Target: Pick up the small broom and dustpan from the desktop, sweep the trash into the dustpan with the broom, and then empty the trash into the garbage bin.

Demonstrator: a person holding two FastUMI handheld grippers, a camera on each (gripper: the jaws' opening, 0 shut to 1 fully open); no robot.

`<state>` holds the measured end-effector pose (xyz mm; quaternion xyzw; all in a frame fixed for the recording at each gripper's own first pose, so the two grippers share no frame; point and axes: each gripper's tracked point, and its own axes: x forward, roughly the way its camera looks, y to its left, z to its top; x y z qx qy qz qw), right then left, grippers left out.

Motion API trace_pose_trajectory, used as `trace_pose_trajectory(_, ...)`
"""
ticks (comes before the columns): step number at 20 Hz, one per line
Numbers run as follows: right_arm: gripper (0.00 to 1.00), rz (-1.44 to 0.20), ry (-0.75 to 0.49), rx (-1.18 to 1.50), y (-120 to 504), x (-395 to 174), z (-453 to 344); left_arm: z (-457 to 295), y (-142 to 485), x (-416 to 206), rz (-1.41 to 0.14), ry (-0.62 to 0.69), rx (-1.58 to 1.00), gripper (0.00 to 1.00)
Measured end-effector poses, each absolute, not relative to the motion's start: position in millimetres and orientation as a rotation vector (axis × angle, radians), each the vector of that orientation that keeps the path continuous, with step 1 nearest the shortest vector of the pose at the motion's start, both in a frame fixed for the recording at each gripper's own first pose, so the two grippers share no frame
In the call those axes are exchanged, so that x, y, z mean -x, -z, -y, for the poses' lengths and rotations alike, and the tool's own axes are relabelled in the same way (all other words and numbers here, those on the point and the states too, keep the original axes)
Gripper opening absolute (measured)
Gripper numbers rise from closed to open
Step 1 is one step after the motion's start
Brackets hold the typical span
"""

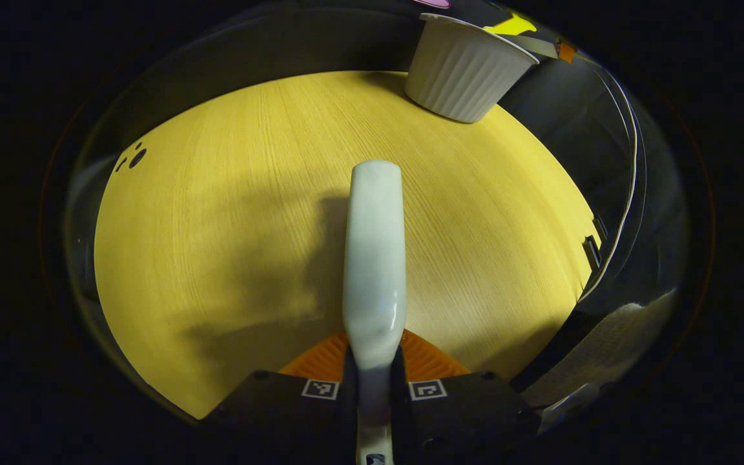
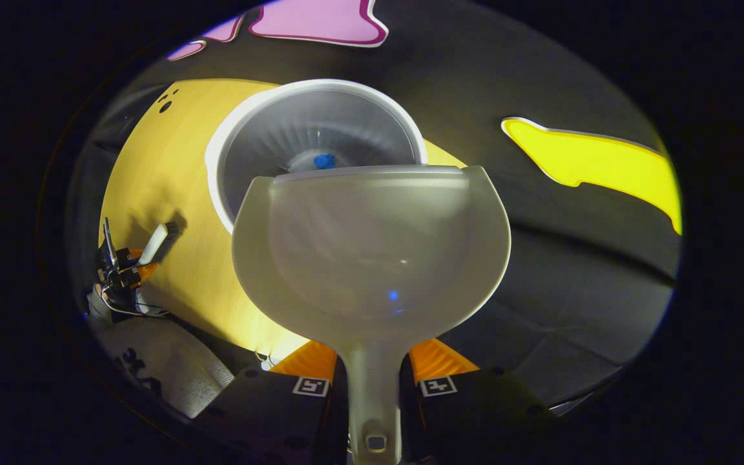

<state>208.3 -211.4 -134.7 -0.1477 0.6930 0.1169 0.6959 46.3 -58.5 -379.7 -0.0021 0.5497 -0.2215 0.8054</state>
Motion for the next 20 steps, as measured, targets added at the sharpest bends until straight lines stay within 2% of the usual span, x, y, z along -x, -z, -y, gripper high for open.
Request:
trace_pose_trajectory(3,0.39,-1.413,-0.256,0.29,137.0,-202.8,212.0,50.1,378.6,-50.8,-1.164,0.436,0.018,0.25)
trace_pose_trajectory(5,0.33,-1.306,-0.233,0.26,136.2,-198.1,210.7,42.2,379.0,-53.0,-1.161,0.415,0.018,0.25)
trace_pose_trajectory(9,0.39,-1.123,-0.227,0.15,122.0,-169.3,191.1,26.3,377.1,-57.3,-1.158,0.377,0.001,0.25)
trace_pose_trajectory(10,0.36,-1.093,-0.239,0.132,118.2,-158.5,183.1,23.3,376.7,-58.3,-1.159,0.37,-0.003,0.25)
trace_pose_trajectory(15,0.34,-1.039,-0.35,0.069,118.7,-89.3,119.4,17.1,376.5,-60.3,-1.162,0.337,-0.028,0.25)
trace_pose_trajectory(16,0.36,-1.038,-0.374,0.056,123.8,-73.7,103.3,15.9,376.4,-61.0,-1.162,0.33,-0.032,0.25)
trace_pose_trajectory(20,0.36,-1.075,-0.416,0.039,169.9,-19.9,52.4,13.0,376.4,-63.0,-1.158,0.303,-0.04,0.25)
